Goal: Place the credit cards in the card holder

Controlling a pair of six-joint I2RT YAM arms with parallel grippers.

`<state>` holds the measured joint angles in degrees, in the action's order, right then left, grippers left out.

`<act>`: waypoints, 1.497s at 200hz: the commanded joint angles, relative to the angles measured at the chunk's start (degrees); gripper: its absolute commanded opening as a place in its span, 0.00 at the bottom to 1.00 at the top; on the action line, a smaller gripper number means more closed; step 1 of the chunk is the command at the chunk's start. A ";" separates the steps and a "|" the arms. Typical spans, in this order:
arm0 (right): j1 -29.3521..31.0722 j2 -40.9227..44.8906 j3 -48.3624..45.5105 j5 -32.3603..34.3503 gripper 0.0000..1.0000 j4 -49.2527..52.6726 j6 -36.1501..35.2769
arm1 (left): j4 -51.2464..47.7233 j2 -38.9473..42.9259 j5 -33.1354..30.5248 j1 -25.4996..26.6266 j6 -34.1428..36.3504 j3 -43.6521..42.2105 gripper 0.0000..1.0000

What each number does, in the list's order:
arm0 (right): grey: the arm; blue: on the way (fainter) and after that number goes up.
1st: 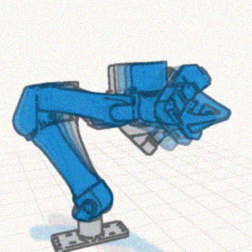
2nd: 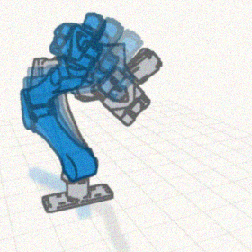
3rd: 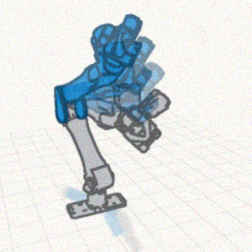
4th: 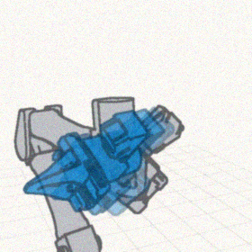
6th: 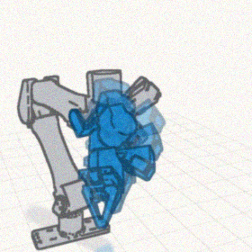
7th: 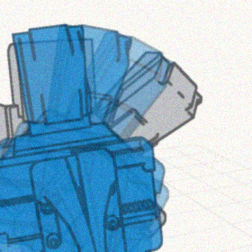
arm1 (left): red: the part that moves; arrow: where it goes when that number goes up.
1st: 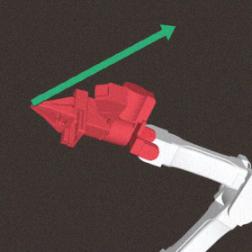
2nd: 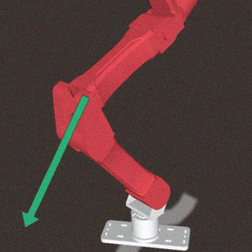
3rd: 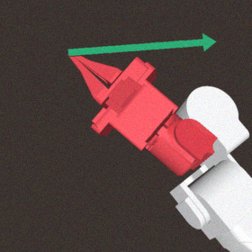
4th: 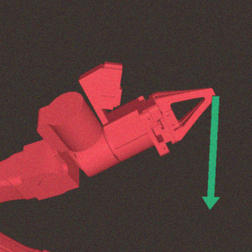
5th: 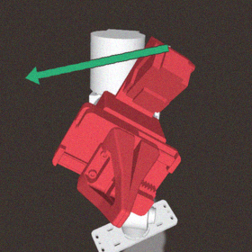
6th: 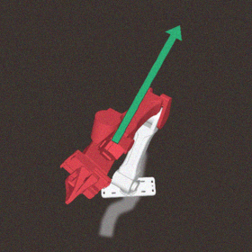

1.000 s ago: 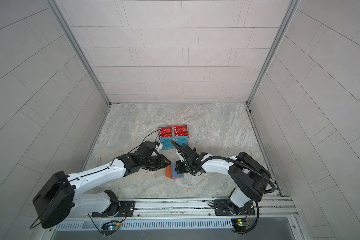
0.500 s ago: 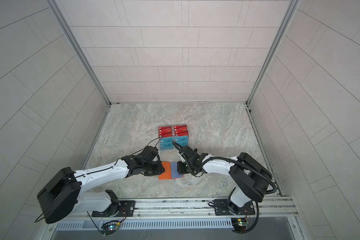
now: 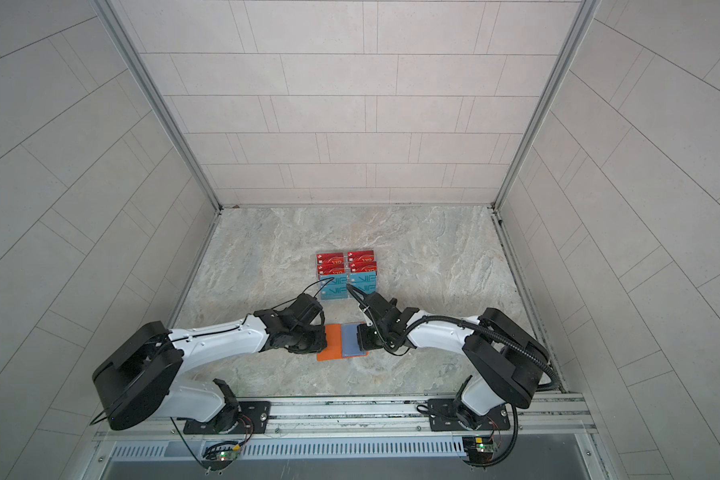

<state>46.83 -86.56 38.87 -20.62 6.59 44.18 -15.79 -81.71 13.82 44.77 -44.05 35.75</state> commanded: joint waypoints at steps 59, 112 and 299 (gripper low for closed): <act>0.01 0.26 -0.47 0.30 0.11 -0.47 2.51 | -2.68 -2.51 -1.21 -2.60 3.85 1.69 0.20; -0.42 0.02 -0.01 1.66 0.11 0.86 -0.72 | -1.40 3.53 5.64 -1.62 2.42 5.80 0.28; -4.26 1.71 2.71 1.33 0.23 6.09 -5.51 | 16.05 1.83 -1.90 5.12 -10.74 -7.49 0.19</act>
<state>43.31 -85.86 40.93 -21.04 9.50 39.81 -1.43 -81.06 15.14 48.56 -48.80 30.44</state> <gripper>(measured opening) 0.233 0.198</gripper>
